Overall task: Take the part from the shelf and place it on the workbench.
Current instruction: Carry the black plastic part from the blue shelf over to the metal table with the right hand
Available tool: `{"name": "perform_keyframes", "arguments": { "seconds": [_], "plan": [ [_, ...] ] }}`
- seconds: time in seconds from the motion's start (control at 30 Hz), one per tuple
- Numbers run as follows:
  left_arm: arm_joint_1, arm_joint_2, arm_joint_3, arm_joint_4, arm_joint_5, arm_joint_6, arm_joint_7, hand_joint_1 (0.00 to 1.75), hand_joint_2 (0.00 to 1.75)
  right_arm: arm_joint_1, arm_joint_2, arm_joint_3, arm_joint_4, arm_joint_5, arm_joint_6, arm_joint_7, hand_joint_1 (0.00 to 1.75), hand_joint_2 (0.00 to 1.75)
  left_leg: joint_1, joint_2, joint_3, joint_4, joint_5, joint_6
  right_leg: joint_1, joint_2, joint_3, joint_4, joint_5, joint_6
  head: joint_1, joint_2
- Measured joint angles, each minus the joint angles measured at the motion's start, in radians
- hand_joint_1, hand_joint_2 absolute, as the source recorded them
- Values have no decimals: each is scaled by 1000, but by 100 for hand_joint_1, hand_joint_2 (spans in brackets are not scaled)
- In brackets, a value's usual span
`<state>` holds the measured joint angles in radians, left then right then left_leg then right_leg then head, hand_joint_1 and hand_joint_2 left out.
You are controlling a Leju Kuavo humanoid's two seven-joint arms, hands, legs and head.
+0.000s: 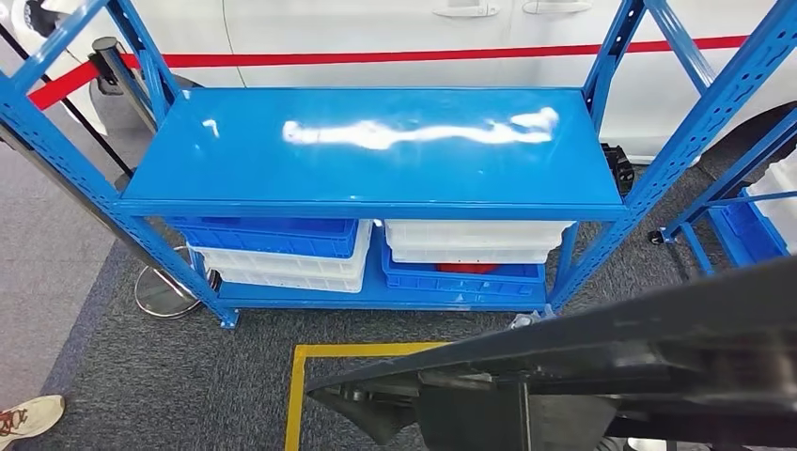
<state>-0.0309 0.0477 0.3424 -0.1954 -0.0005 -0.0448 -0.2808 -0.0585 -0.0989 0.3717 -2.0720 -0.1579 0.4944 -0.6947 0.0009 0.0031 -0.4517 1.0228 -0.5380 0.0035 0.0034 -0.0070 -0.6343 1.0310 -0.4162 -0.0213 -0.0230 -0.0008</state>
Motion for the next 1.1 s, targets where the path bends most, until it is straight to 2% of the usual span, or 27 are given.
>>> {"name": "perform_keyframes", "arguments": {
  "seconds": [0.03,0.07,0.1,0.13,0.17,0.23,0.27,0.3,0.33,0.37,0.4,0.43,0.47,0.5,0.53,0.57,0.63,0.8,0.9,0.97,1.0,1.03,1.1],
  "plan": [
    [-1,2,0,0,0,1,-1,0,0,0,0,1,-2,-2,-1,0,171,175,-4,0,21,-38,-11,4,-1,-2,-1,-2,8,6,0,0],
    [-2,2,0,0,-1,1,-3,0,0,0,0,1,-2,-3,-2,0,171,175,-5,-1,24,-55,-7,5,-4,-4,-2,-5,17,12,0,0],
    [-2,2,0,0,-1,2,-5,0,0,0,0,1,-3,-5,-2,0,171,175,-4,0,17,-59,4,8,-6,-4,-5,-7,20,19,0,0],
    [-3,1,0,0,-1,2,-7,0,0,0,0,1,-3,-7,-1,0,171,175,-2,2,8,-63,17,14,-7,-2,-11,1,5,24,1,0],
    [-3,0,0,0,-2,2,-8,0,0,1,0,1,-3,-10,0,0,171,175,1,5,-4,-67,32,19,-8,0,-21,24,-29,29,1,0],
    [-2,0,0,0,-3,2,-9,0,0,2,0,1,-3,-13,5,0,171,175,2,9,-33,-66,56,25,-12,4,-49,125,-135,38,2,0],
    [-2,-1,0,0,-3,2,-9,0,0,2,0,1,-3,-14,7,0,171,175,2,10,-50,-62,67,25,-15,4,-61,189,-172,42,2,0],
    [-2,-1,0,0,-3,2,-9,0,0,3,0,1,-3,-14,9,0,171,175,2,10,-67,-57,77,24,-17,4,-66,240,-181,46,2,0],
    [-2,-2,0,0,-3,2,-9,0,0,4,0,0,-3,-14,14,0,171,175,3,11,-86,-51,86,22,-20,4,-59,266,-165,50,2,0],
    [-2,-2,0,0,-3,3,-9,0,0,5,0,0,-3,-14,20,0,171,175,4,11,-104,-43,93,19,-23,3,-38,261,-132,53,2,0],
    [-2,-3,0,0,-3,5,-9,0,0,6,0,-1,-3,-14,27,0,171,175,6,10,-120,-35,97,15,-25,3,-1,222,-100,54,2,0],
    [-2,-4,0,0,-3,7,-8,0,0,7,1,-2,-3,-14,37,0,171,175,7,10,-135,-25,101,11,-28,3,46,160,-88,55,2,0],
    [-2,-5,1,0,-1,9,-7,0,0,7,1,-4,-3,-15,46,0,171,175,6,9,-146,-15,104,6,-26,4,95,89,-95,52,2,0],
    [-2,-5,1,0,0,12,-6,0,0,8,2,-6,-3,-16,57,0,171,175,6,9,-154,-7,107,0,-25,4,130,33,-112,47,2,0],
    [-2,-5,2,0,1,14,-6,0,0,8,3,-9,-3,-17,69,0,171,175,5,8,-159,-3,112,-7,-22,5,150,-3,-129,40,2,0],
    [-2,-6,4,0,1,17,-5,0,0,8,5,-14,-3,-19,80,0,171,175,5,8,-161,-1,118,-14,-18,6,154,-17,-134,30,2,0],
    [-1,-6,5,0,0,20,-4,0,0,8,9,-20,-3,-19,95,0,171,175,6,8,-163,-3,126,-23,-17,6,148,-16,-128,19,2,0],
    [0,-6,5,0,0,21,-4,0,0,8,10,-22,-2,-19,98,0,171,175,7,8,-163,-3,127,-25,-16,6,147,-17,-126,16,2,0],
    [0,-6,6,0,-1,22,-3,0,0,8,12,-24,-2,-19,101,0,171,175,8,8,-165,-2,127,-27,-18,4,145,-21,-121,9,2,0],
    [0,-6,6,0,-1,23,-1,0,0,7,16,-29,-2,-17,105,0,171,175,11,7,-175,15,105,-31,-20,2,141,-23,-114,-1,2,0],
    [1,-6,8,0,-1,31,8,0,0,8,20,-32,-2,-11,104,0,171,175,12,6,-201,91,57,-35,-18,1,131,-22,-106,-7,1,0],
    [1,-6,13,0,-1,49,20,0,0,9,25,-35,-3,1,94,0,171,175,11,6,-194,119,38,-33,-14,1,120,-19,-98,-12,1,0],
    [1,0,26,0,-1,85,44,0,0,11,31,-39,-9,25,71,0,171,175,6,4,-143,107,21,-19,-4,1,99,-11,-85,-15,1,0]
  ]
}}
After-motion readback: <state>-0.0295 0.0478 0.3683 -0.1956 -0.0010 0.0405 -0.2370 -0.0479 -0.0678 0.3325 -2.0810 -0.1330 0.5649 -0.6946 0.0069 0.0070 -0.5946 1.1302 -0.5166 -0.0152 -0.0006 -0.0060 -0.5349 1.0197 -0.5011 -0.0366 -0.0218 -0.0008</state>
